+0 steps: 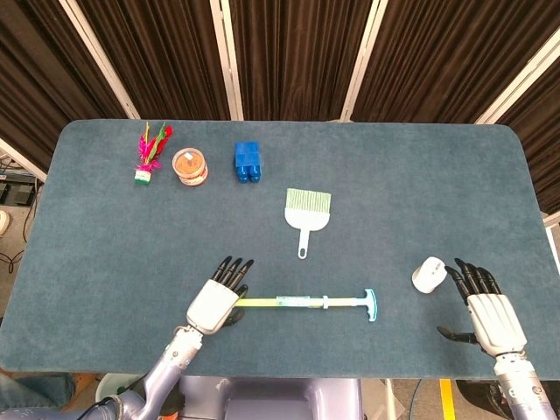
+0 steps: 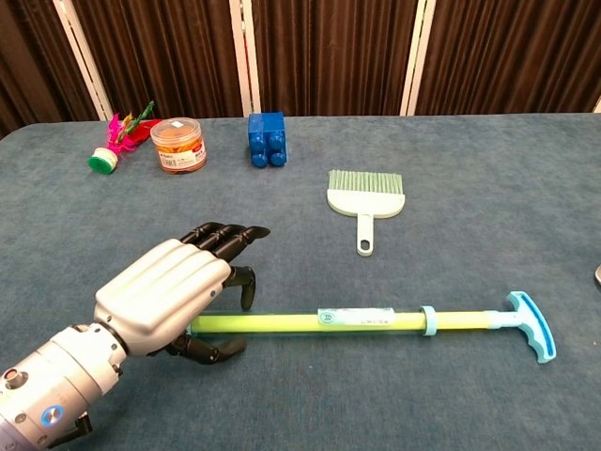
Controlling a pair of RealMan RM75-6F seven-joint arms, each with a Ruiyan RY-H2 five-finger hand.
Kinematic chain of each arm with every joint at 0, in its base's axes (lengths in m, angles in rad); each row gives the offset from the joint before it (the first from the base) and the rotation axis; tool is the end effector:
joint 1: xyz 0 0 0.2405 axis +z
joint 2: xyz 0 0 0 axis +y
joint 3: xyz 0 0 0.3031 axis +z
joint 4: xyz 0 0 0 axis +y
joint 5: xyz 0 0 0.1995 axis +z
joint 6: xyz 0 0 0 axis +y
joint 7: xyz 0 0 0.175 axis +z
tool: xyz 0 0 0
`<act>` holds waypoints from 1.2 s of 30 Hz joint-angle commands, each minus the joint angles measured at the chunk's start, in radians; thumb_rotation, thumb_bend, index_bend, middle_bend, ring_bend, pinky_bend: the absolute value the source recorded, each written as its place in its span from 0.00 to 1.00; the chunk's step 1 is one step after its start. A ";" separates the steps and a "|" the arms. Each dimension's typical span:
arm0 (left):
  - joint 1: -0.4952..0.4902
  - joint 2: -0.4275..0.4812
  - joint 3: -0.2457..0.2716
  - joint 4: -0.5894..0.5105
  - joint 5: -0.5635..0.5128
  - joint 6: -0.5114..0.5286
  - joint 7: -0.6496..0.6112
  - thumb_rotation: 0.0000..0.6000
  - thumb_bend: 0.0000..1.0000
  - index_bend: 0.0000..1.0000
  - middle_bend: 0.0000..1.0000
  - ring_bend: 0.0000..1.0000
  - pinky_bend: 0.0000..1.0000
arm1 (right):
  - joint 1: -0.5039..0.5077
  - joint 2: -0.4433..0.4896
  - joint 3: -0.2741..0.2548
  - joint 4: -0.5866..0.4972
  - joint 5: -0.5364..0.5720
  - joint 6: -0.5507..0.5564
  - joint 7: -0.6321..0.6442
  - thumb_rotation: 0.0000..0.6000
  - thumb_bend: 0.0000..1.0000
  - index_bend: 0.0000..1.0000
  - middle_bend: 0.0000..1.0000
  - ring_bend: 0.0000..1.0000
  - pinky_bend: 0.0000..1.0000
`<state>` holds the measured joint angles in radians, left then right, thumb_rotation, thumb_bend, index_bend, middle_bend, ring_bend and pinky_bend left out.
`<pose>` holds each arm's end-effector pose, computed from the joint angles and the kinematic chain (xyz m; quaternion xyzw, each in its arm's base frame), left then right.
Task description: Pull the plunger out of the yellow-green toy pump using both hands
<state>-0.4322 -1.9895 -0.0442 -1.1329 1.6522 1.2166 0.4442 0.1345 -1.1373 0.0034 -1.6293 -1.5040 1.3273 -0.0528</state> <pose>-0.1737 0.2719 -0.1363 -0.7713 -0.2453 -0.4195 0.4110 -0.3477 -0.2189 0.1476 0.6489 -0.4216 0.3364 0.5367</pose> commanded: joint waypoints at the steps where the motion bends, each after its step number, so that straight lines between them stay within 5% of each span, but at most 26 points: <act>1: -0.005 -0.002 0.003 0.011 0.004 0.008 -0.015 1.00 0.42 0.54 0.03 0.00 0.06 | 0.001 -0.003 0.000 0.002 0.002 -0.003 -0.005 1.00 0.02 0.09 0.00 0.00 0.07; 18: -0.011 0.009 0.009 0.017 -0.004 0.038 -0.034 1.00 0.54 0.67 0.22 0.09 0.06 | 0.007 -0.023 -0.011 0.028 0.017 -0.033 -0.037 1.00 0.09 0.21 0.00 0.00 0.08; 36: -0.035 0.049 0.012 -0.065 -0.016 0.013 -0.032 1.00 0.56 0.68 0.24 0.10 0.06 | 0.071 -0.324 0.005 0.168 -0.119 0.001 -0.110 1.00 0.20 0.33 0.01 0.00 0.08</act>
<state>-0.4645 -1.9370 -0.0309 -1.2005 1.6380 1.2328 0.4120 0.1845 -1.4314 -0.0012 -1.4831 -1.6076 1.3372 -0.1549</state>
